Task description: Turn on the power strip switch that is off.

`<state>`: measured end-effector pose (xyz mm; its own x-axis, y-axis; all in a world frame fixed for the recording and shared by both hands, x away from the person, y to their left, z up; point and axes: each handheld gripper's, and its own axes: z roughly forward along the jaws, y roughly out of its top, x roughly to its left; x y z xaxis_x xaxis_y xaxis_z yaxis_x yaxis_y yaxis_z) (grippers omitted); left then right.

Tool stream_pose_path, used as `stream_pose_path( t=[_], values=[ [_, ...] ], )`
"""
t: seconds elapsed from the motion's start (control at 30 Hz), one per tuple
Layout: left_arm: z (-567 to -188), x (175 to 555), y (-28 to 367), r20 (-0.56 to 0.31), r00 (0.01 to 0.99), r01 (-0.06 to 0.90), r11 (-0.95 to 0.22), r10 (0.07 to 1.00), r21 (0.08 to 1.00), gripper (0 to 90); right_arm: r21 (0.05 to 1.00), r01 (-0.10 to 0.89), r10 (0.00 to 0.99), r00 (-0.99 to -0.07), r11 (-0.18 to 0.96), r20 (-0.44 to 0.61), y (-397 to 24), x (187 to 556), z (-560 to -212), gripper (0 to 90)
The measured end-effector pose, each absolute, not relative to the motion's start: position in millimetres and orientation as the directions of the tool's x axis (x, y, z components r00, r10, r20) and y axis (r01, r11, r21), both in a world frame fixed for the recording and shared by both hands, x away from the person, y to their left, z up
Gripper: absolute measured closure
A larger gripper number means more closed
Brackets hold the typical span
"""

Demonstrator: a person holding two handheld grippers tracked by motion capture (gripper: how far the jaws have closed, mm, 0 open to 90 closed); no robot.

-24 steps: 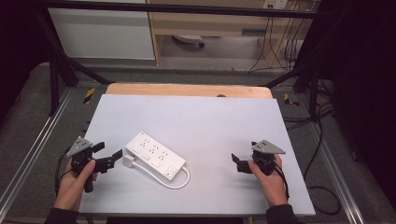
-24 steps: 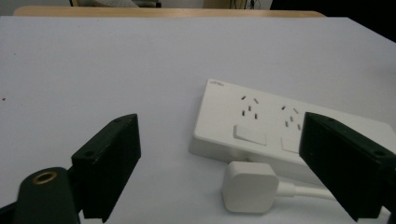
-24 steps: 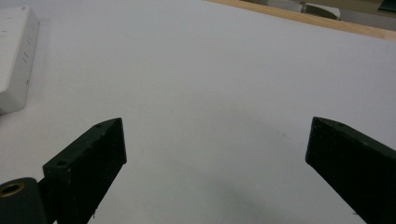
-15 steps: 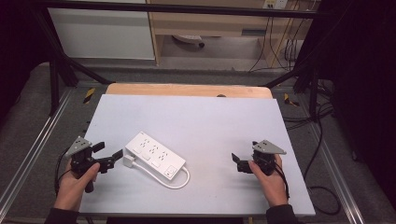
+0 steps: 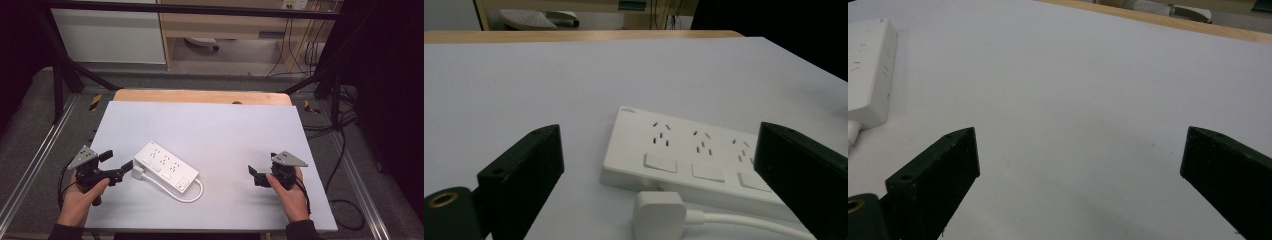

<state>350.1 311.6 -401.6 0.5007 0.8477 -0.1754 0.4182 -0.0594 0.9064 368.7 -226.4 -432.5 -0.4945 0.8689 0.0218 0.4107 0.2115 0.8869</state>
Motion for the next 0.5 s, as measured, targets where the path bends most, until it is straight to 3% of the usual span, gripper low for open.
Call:
stream_pose_path(
  t=[0.5],
  values=[
    [-394, 349, 295, -0.206, 0.517, 0.412, -0.031, 0.831, 0.91, 6.6, 0.88, 0.422, 0.868, -0.496, 0.219, 0.022, -224, 369, -434, 2.9]
  ],
)
